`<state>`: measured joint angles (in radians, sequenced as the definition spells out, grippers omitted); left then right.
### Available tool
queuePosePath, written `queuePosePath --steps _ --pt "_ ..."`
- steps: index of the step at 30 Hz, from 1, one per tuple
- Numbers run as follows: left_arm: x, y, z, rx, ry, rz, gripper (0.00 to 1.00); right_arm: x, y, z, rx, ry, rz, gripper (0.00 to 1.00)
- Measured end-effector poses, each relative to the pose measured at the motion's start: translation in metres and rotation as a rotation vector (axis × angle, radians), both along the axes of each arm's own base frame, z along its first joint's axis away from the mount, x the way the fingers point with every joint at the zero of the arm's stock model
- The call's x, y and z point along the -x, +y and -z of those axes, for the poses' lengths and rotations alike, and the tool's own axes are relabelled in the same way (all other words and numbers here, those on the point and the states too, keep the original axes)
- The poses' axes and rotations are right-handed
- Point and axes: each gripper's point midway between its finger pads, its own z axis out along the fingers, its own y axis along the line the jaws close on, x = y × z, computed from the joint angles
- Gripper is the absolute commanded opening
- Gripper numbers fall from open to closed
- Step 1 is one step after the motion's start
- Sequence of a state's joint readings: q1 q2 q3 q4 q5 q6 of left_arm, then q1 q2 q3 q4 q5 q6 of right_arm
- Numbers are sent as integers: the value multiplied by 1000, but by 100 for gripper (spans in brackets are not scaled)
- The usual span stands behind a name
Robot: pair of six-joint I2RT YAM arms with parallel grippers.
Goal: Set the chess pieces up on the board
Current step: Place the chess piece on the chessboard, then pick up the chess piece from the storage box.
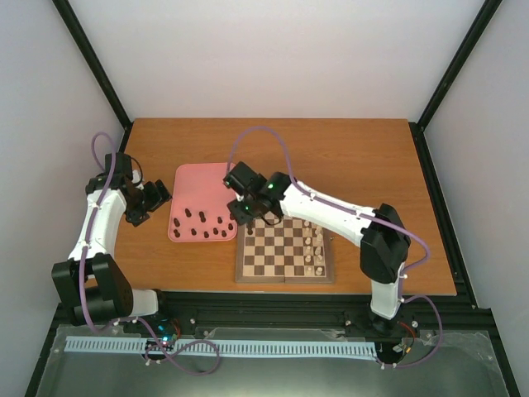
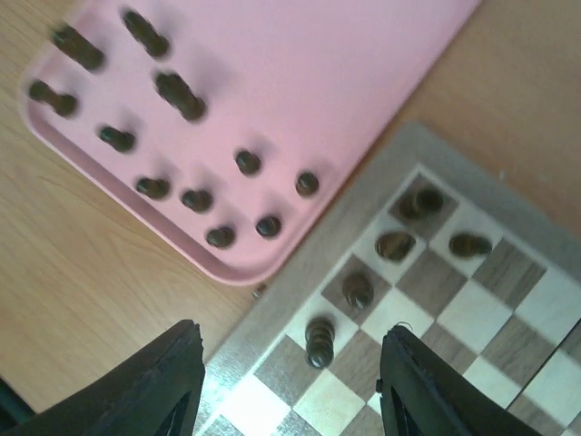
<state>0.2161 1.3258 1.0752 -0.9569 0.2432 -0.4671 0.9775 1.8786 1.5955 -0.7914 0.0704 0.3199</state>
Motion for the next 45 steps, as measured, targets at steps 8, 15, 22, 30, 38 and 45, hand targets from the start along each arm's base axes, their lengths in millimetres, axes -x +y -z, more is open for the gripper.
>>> queuePosePath --steps 8,15,22,30,38,45 --pt "0 0 0 0 -1 0 97 -31 58 -56 -98 -82 -94 51" --pt "-2 -1 -3 4 -7 -1 100 -48 84 15 -5 7 -101 38" --pt "-3 -2 -5 10 -14 2 100 -56 66 51 78 83 -64 32" --pt "-3 -2 -5 12 -14 3 100 -63 57 54 85 93 -51 29" --pt "-3 -2 -5 12 -14 3 100 -56 60 75 96 145 -74 30" --pt "-3 -2 -5 11 -14 3 100 -52 57 101 139 187 -76 31"
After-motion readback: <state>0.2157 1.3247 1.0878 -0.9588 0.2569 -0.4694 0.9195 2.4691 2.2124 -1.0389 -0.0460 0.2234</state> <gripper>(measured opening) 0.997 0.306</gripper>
